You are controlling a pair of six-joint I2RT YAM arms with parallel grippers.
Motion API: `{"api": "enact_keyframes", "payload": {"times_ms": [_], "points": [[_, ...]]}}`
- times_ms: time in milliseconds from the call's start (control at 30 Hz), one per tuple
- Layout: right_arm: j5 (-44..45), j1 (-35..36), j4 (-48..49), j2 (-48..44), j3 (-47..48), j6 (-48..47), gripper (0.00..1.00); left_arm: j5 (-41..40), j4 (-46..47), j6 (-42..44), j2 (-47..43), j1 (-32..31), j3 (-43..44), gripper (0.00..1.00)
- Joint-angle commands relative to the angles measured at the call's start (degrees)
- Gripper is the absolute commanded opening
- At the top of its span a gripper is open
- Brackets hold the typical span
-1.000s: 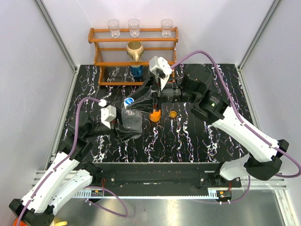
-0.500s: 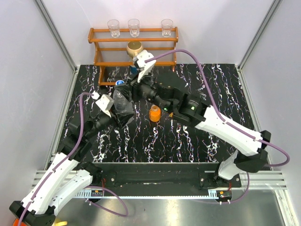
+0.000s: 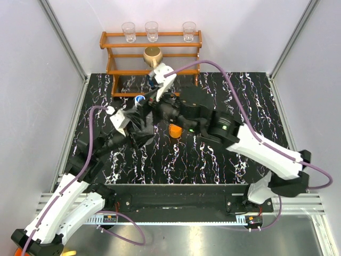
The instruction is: Screw on the bottle caps
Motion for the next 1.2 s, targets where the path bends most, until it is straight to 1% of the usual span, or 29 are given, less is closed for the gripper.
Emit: {"api": "enact_keyframes", "payload": {"times_ms": [0, 33, 100, 133, 167, 200, 233, 333, 433, 567, 733, 1133, 1167], "points": [[-24.98, -2.65, -1.51, -9.21, -4.59, -2.07, 0.91, 21.57, 12.28, -1.33, -1.66, 0.09, 0.08, 0.49], [-30.11, -3.18, -1.43, -11.84, -7.47, -3.21, 0.92, 28.21, 16.12, -4.12, -1.66, 0.09, -0.44, 0.49], [-35.93, -3.62, -1.86, -13.79, -9.86, -5.67, 0.93, 34.22, 18.87, -6.24, -1.58, 0.09, -1.15, 0.49], [-38.13, -3.89, -2.21, -15.27, -11.61, -6.55, 0.93, 40.17, 23.84, -10.70, -1.40, 0.09, -1.58, 0.49], [-40.33, -4.06, -2.22, -16.07, -12.50, -8.65, 0.92, 42.49, 25.29, -12.22, -1.49, 0.09, -2.02, 0.49], [-44.62, -4.06, -1.70, -16.69, -13.20, -9.28, 0.92, 44.52, 27.82, -15.19, -1.31, 0.09, -2.20, 0.50], [-46.83, -4.06, -1.17, -17.57, -14.08, -9.64, 0.92, 47.93, 28.11, -15.92, -1.14, 0.00, -2.20, 0.50], [-52.30, -4.06, 1.47, -17.32, -14.18, -9.82, 0.92, 53.31, 26.80, -16.98, -0.88, -0.26, -1.50, 0.51], [-55.20, -4.06, 3.40, -15.04, -12.26, -9.55, 0.91, 54.99, 22.15, -14.17, -0.79, -0.44, -0.10, 0.52], [-59.77, -4.06, 5.16, -10.55, -8.03, -8.32, 0.89, 55.17, 21.26, -14.08, -0.35, -0.44, 0.17, 0.52], [-61.53, -4.06, 6.22, -6.86, -4.60, -7.79, 0.87, 55.17, 20.73, -13.82, -0.52, -0.53, -0.45, 0.52], [-60.22, -4.24, 6.66, -8.87, -4.86, -9.46, 0.79, 54.21, 20.73, -13.64, -1.31, -0.62, -2.38, 0.51], [-60.22, -4.33, 6.66, -8.87, -4.51, -9.46, 0.76, 54.03, 20.73, -13.73, -1.40, -0.70, -2.38, 0.51]]}}
